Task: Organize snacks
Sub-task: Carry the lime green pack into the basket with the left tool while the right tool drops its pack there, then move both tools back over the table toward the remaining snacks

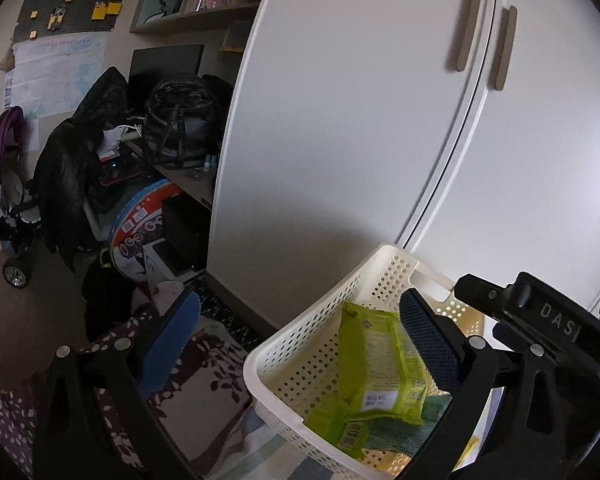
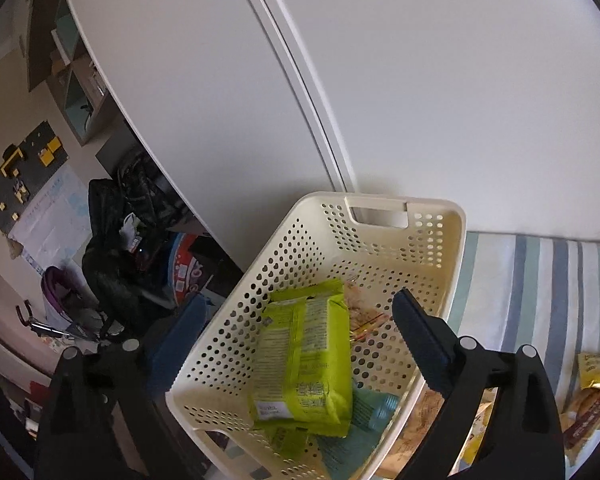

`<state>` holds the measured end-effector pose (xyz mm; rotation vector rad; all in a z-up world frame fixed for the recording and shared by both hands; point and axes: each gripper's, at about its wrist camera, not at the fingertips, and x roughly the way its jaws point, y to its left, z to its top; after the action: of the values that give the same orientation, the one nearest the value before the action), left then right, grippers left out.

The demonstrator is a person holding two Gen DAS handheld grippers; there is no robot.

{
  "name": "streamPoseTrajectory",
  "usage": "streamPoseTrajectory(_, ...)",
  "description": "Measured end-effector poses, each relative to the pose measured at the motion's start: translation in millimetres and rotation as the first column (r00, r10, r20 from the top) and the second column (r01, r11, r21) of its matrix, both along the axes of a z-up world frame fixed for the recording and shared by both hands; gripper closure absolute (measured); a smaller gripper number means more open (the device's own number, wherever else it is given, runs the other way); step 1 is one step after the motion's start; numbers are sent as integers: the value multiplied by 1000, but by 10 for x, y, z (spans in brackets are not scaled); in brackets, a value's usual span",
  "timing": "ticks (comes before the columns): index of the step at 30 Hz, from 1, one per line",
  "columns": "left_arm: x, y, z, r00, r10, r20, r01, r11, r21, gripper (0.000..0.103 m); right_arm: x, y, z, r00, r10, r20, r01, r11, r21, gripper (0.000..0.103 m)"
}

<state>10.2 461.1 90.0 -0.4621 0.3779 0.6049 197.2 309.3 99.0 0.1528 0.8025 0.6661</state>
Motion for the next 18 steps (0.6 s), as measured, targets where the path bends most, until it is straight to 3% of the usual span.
streamPoseTrajectory(12,60,-121,19,999,-50,3,50,999,14,2,39,-449,-75,996,-93,-1,93,995,-30,10)
streamPoseTrajectory(18,127,-314,76,995,-101,-9,101,992,80,2,75,-821,-142,986,-168,5,168,982,-85,10)
